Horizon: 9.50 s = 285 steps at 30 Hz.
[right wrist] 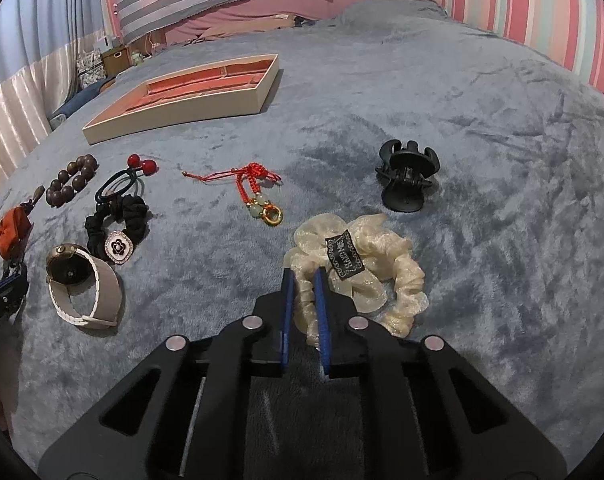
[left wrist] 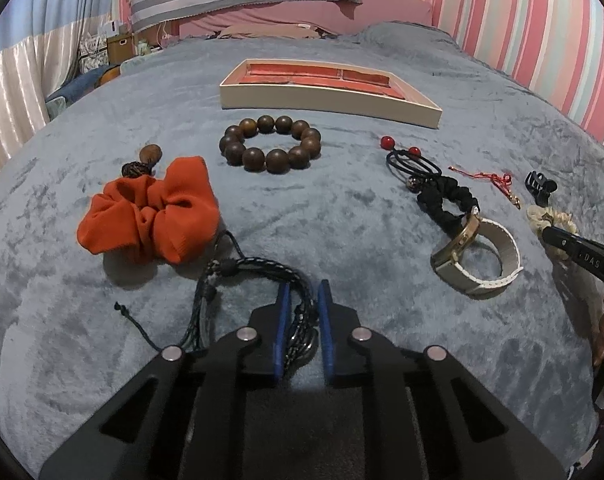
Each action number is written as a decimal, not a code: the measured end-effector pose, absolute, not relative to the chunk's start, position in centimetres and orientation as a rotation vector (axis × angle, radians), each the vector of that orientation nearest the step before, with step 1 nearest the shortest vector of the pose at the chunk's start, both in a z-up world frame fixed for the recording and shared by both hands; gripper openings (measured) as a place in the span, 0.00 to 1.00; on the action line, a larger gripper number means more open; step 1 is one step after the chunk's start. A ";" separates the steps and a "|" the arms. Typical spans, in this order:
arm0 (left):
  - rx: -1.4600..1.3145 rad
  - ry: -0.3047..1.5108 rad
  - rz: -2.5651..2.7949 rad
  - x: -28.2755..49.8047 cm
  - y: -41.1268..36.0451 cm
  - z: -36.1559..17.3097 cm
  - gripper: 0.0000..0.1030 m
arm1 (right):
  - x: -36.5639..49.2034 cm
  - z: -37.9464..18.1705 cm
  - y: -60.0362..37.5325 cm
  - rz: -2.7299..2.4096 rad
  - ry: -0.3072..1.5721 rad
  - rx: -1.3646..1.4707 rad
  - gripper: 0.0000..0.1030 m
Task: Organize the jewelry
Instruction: 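Carry bracelet and cream scrunchie into the tray with both tools, then open both tools to release the items in the tray and withdraw, then grasp the orange scrunchie with left tool while right tool grasps the white watch, then carry orange scrunchie and white watch into the tray with both tools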
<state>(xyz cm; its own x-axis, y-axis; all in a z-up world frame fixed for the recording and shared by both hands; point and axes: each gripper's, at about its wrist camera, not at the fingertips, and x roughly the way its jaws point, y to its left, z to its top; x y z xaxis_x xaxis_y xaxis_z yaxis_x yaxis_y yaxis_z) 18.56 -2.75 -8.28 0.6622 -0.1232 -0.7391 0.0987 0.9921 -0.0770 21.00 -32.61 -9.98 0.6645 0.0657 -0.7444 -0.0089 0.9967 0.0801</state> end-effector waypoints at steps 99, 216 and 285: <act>0.018 0.887 -0.143 49.8 1.6 -0.7 0.79 | 47.3 -1.5 -25.8 0.046 0.810 0.080 0.92; -0.027 0.760 -0.133 23.9 7.9 -8.3 0.25 | 22.0 -10.8 -21.2 0.132 0.903 0.089 0.13; 0.040 0.821 -0.100 55.6 -1.8 -5.4 0.19 | 54.3 -5.6 -23.9 0.026 0.812 0.097 0.08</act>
